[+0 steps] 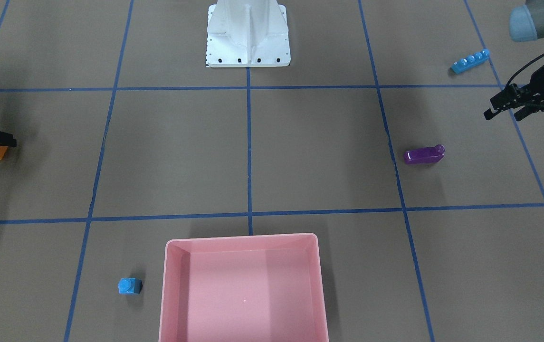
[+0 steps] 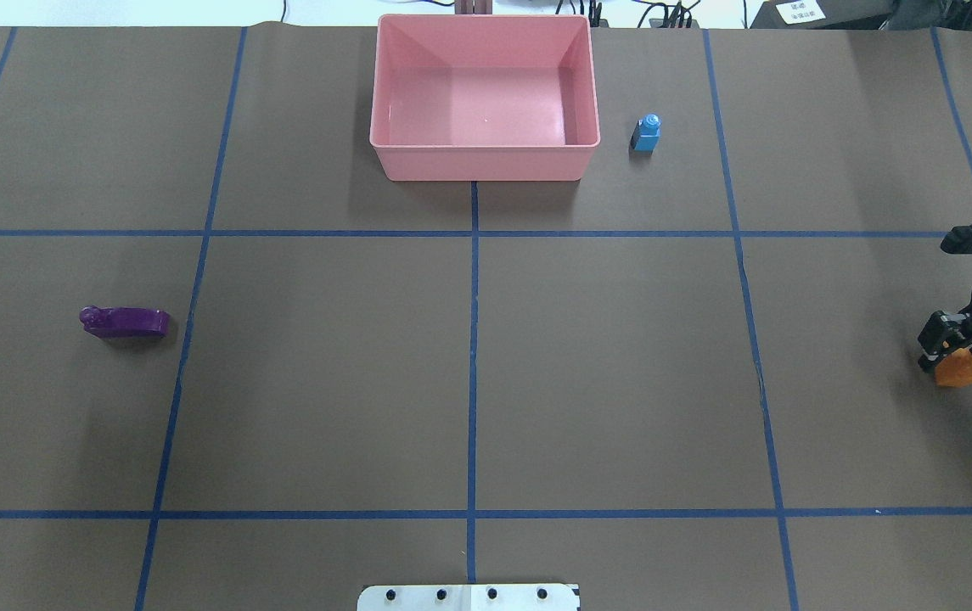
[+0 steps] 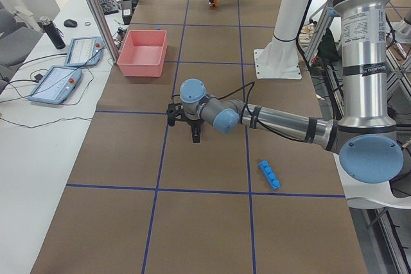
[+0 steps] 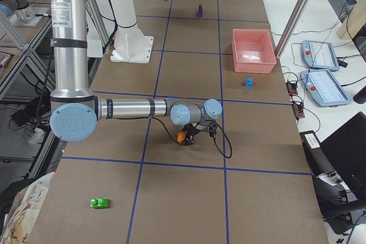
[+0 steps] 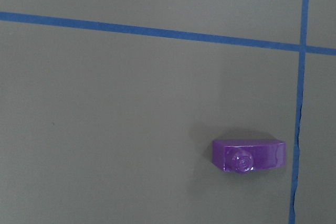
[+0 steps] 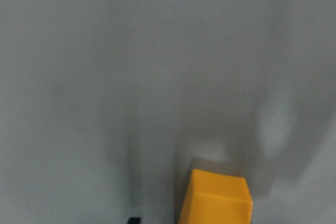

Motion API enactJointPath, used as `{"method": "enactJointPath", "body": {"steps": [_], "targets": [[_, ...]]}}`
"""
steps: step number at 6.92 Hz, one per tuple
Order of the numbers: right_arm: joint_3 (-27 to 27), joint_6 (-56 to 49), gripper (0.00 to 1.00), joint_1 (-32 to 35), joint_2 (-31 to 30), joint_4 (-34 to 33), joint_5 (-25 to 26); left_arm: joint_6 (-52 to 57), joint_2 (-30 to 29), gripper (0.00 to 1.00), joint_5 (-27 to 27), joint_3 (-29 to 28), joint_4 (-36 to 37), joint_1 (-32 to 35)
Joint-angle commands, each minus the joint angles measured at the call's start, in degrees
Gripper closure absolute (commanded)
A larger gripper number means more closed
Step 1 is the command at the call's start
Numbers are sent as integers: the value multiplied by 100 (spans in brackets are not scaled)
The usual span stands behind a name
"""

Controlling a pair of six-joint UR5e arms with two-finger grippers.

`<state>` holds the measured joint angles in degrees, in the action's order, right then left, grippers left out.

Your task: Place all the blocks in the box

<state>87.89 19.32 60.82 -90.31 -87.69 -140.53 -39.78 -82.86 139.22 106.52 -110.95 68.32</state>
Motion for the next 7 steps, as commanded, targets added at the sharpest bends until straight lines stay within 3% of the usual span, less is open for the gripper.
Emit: {"method": "enactJointPath", "body": {"steps": [1,2,4,5,6,7], "targets": [[122,485,100,-44,5,6,-79,-82,-11,0,0,0,3,-55],[540,798,100,-44,48,-29,-105,-831,-228,0,0,0,3,-221],[800,2350,100,-17,993,-64,-97,-2115,-519,0,-366,9,3,-651],[747,2731,100,-9,1546,-64,-71,-2722,-625,0,-395,9,3,-862],[399,3762,100,-17,2474,-12,-10,-3372,-809,0,-448,0,12,-1012],[65,4659,100,-35,3406,6,548,-4109,-906,0,-1005,-9,38,-1388]]}}
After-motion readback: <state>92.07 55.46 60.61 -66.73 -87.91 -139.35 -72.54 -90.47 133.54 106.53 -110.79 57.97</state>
